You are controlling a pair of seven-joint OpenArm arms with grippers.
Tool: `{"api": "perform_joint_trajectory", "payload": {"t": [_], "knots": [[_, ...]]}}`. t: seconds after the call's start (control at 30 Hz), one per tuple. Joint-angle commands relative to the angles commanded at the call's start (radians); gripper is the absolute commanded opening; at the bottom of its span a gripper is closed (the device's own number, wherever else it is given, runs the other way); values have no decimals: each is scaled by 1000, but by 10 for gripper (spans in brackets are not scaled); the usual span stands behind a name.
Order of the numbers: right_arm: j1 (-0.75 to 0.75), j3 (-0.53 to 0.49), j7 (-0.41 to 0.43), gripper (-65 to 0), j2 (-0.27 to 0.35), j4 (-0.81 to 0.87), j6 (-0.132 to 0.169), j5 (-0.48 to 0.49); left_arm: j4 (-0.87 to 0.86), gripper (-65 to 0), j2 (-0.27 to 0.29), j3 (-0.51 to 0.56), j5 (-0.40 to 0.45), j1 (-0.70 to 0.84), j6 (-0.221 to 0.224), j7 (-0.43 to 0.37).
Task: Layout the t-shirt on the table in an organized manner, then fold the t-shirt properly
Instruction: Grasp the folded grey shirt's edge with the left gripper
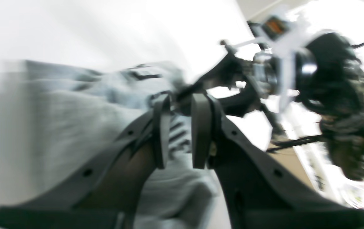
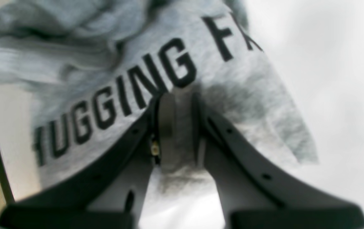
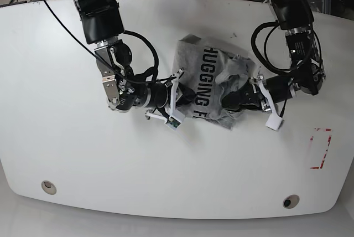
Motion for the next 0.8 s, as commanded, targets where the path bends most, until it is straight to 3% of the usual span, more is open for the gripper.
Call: {"api": "perform_joint_trajectory", "payload": {"t": [0.27, 0.47, 0.7, 0.8], "knots": [[2, 0, 34, -566, 18, -29, 0, 0, -2, -535, 2, 149, -9, 28, 0, 2], [-2, 0, 38, -568, 23, -29, 0, 0, -2, -535, -3, 209, 80, 35, 0, -3], [-2, 2, 38, -568, 23, -28, 0, 2, -2, -535, -152, 199, 95, 54, 0, -3], [-3, 2, 38, -568, 23, -26, 0, 2, 0, -535, -213, 135, 95, 78, 0, -3]]}}
